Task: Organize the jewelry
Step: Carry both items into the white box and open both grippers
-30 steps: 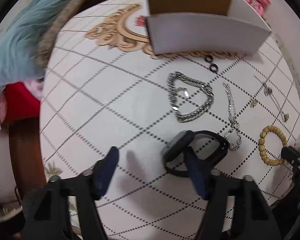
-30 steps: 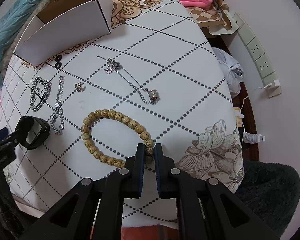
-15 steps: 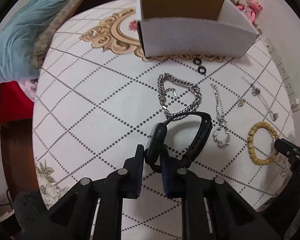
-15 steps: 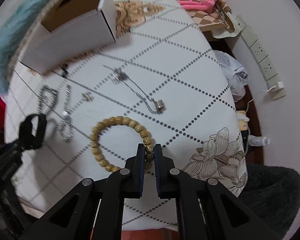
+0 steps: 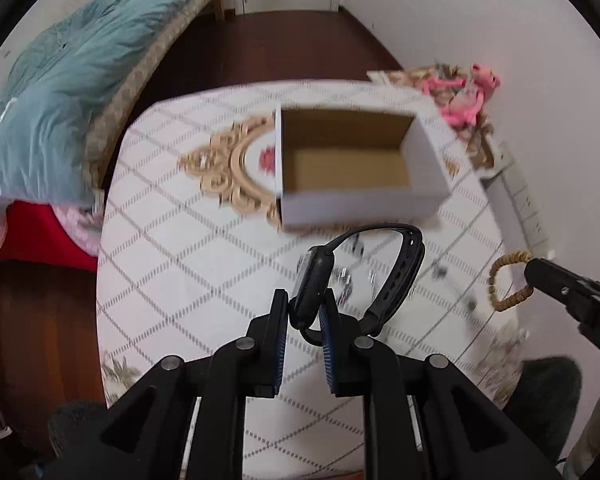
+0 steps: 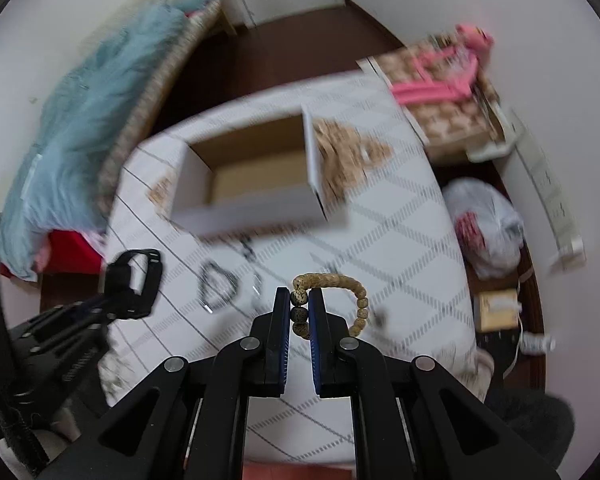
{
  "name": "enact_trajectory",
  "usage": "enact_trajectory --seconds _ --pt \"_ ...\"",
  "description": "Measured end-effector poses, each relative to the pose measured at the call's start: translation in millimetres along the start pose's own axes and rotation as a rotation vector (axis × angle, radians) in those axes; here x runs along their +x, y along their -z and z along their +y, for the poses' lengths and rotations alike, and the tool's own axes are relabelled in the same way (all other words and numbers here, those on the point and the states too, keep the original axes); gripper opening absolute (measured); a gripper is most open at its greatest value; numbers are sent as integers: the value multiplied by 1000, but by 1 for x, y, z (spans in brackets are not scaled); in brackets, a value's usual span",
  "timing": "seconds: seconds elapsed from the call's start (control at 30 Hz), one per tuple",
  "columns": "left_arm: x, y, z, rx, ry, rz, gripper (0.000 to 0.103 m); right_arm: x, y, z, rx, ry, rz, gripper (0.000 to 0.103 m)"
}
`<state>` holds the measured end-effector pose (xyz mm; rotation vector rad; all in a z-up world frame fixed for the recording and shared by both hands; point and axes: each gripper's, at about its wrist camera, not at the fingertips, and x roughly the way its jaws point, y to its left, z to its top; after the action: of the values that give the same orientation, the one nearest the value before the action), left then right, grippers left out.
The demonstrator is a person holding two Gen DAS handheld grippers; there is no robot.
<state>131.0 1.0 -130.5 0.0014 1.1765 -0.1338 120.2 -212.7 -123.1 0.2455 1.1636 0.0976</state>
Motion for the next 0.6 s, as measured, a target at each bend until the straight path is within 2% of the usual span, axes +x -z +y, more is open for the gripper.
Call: enact_trajectory --seconds 0.13,0.23,0.37,0.6 --pt "4 -34 1 -11 12 -24 13 -17 -42 18 -40 -30 -59 9" --pt "15 -61 5 -25 26 -16 13 -9 -76 30 -73 -32 -69 9" --pt "37 -91 9 -43 44 17 13 23 -116 39 -96 -39 -22 9" --pt "80 -123 13 -38 46 84 13 84 -145 40 -122 -6 76 9"
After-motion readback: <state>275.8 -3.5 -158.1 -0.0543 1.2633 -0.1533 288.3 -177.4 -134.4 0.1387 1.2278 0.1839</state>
